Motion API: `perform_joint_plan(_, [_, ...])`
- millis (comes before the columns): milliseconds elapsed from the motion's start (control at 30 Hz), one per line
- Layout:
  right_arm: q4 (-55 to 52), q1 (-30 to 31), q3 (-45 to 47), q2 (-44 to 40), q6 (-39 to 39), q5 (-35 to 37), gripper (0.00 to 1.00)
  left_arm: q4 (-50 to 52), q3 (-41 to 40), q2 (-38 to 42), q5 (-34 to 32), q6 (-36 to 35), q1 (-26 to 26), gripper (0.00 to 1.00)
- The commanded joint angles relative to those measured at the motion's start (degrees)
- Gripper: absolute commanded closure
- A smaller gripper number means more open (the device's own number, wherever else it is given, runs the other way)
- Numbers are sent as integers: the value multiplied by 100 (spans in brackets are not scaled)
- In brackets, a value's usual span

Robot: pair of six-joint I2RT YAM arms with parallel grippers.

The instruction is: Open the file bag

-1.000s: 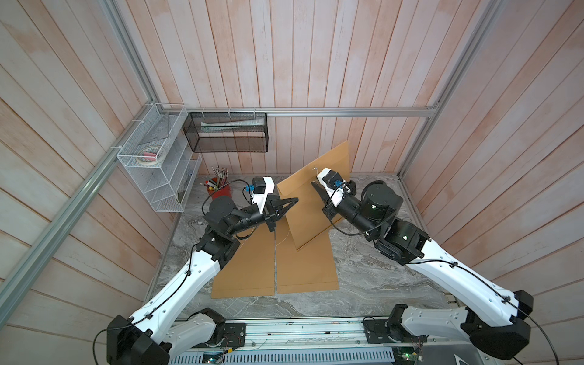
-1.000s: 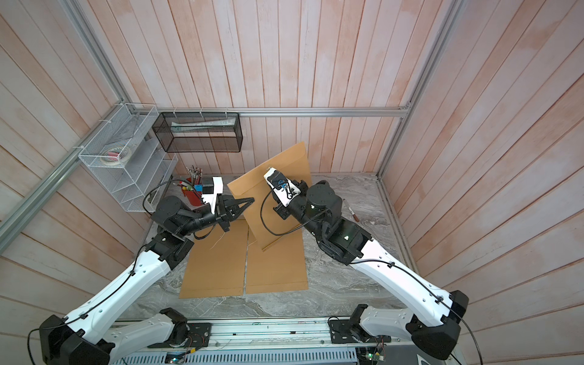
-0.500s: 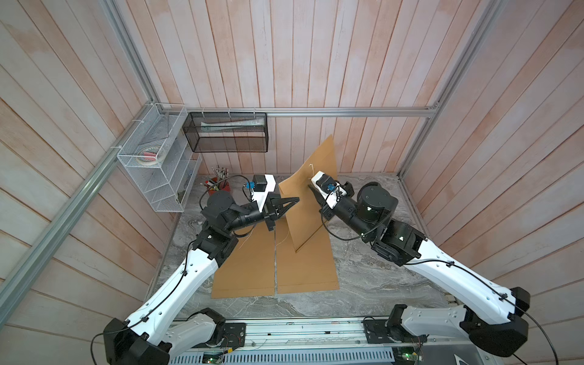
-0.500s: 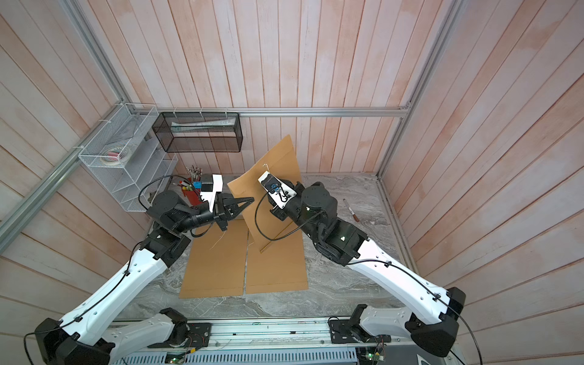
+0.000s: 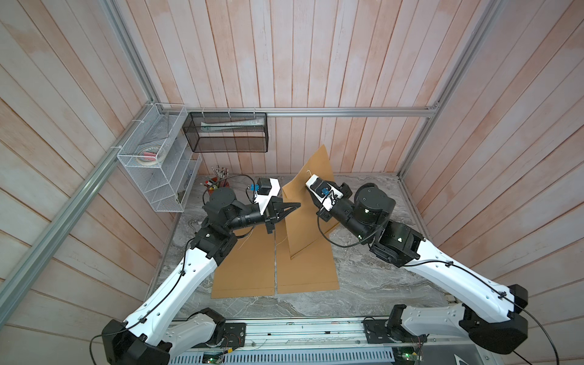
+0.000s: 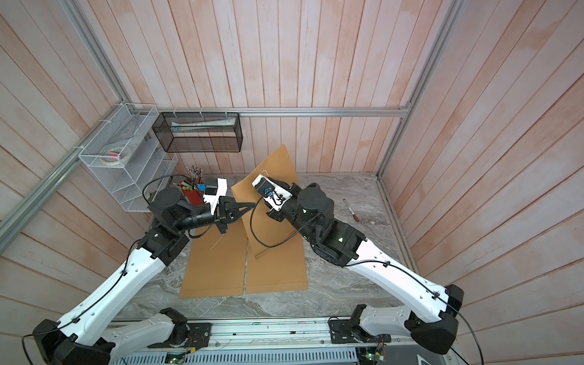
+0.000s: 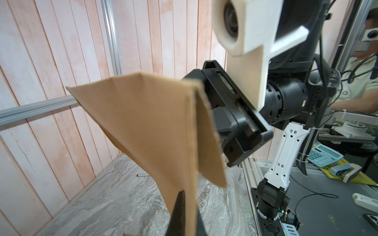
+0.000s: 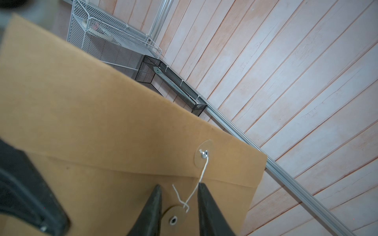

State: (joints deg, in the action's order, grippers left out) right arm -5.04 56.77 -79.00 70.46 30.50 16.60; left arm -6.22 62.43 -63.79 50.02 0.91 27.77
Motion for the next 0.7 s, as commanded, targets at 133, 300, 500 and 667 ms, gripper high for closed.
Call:
perform_joint_plan(133, [-355,179,-268,135,103,144,71,308,158,147,44,-503,9,100])
perform_joint_plan(300, [-427,224,-181,94,-26,255,71,159,60,239,-280,-499,9,100])
perform_joint_plan(500, [-478,222,-36,-99,-156,257,71,127,-54,381,-494,-666,0,100])
perform_joint_plan(667, [-525,228,-44,-190,-185,256,70,218,-57,385,-503,-775,0,100])
